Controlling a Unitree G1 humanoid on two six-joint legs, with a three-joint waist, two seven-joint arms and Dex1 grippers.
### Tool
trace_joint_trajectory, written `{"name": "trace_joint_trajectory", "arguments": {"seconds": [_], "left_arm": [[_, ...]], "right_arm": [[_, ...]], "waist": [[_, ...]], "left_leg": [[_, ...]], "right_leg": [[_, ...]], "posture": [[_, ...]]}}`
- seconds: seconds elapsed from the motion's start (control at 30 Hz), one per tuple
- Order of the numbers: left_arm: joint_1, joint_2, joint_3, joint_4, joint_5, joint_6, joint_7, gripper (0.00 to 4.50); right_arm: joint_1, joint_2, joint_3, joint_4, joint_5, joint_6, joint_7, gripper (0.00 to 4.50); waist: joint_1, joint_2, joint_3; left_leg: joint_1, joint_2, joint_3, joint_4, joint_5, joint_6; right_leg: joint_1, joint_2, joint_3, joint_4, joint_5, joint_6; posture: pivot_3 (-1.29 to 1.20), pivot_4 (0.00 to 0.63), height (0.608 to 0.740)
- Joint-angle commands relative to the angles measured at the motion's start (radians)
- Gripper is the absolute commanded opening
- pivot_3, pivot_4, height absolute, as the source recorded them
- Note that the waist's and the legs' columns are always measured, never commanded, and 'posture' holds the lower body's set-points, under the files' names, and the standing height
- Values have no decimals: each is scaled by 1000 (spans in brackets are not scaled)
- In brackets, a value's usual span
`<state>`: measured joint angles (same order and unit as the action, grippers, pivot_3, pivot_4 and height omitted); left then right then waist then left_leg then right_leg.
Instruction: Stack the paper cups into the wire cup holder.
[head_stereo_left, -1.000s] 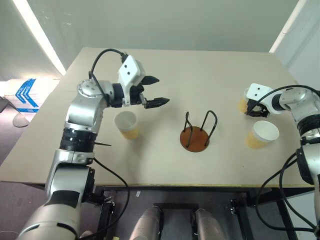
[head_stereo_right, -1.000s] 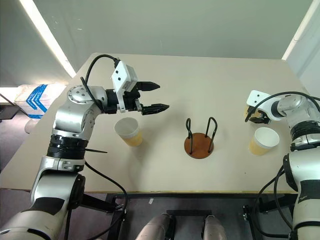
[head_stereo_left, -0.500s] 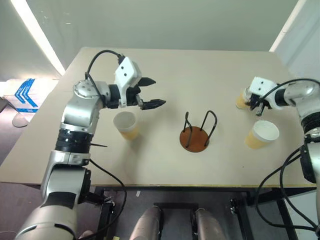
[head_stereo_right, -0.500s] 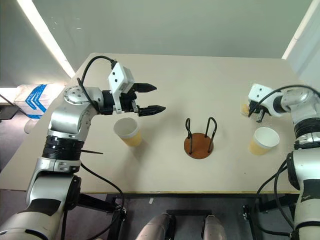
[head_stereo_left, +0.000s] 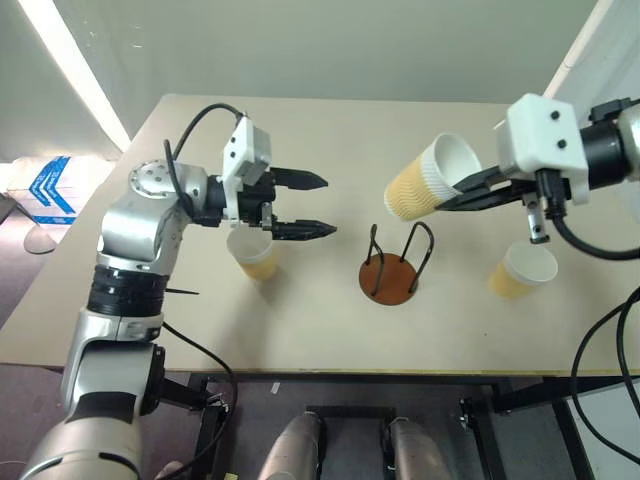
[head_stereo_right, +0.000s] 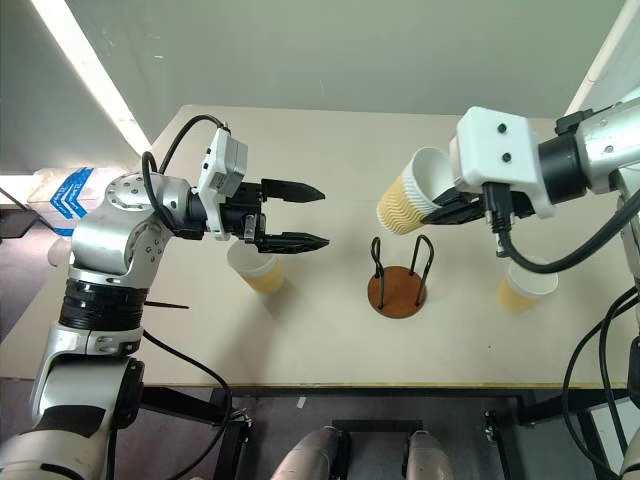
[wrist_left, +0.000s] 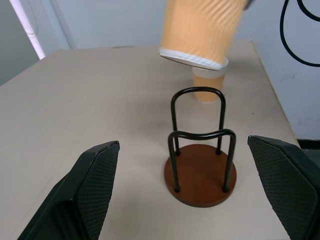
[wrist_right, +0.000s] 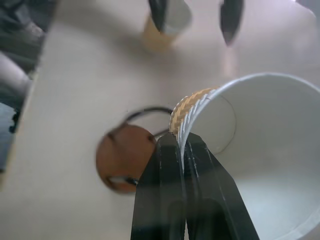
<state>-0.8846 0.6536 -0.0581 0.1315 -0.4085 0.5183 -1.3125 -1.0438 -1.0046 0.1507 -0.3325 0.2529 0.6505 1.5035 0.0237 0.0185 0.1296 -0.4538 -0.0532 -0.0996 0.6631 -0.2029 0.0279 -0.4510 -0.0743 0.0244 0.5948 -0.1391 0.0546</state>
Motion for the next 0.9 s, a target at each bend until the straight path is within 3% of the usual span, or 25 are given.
{"name": "trace_joint_trajectory", "arguments": {"seconds": [0.03,0.63,0.73,0.9], "left_arm": [[-39,3,1,9,3,-30,-10,4500],[-3,16,2,-17,13,-41,15,4500],[3,20,3,-23,19,-39,21,4500],[14,26,2,-34,28,-37,32,4500]], "right_arm": [[-14,-2,42,-43,-14,-28,-13,51],[73,9,159,104,-181,-296,-3,51],[74,13,159,108,-186,-298,-2,641],[77,27,145,104,-184,-286,-23,2380]], "waist": [[0,0,0],[-2,0,0],[-2,0,0],[-2,0,0]], "left_leg": [[0,0,0,0,0,2],[1,0,-1,0,4,2],[1,0,-1,0,4,2],[1,0,-1,0,4,2]], "right_leg": [[0,0,0,1,0,0],[-1,0,0,5,1,1],[-1,0,0,5,2,1],[-1,0,0,5,2,1]], "posture": [[0,150,740],[0,150,740],[0,150,740],[0,150,740]]}}
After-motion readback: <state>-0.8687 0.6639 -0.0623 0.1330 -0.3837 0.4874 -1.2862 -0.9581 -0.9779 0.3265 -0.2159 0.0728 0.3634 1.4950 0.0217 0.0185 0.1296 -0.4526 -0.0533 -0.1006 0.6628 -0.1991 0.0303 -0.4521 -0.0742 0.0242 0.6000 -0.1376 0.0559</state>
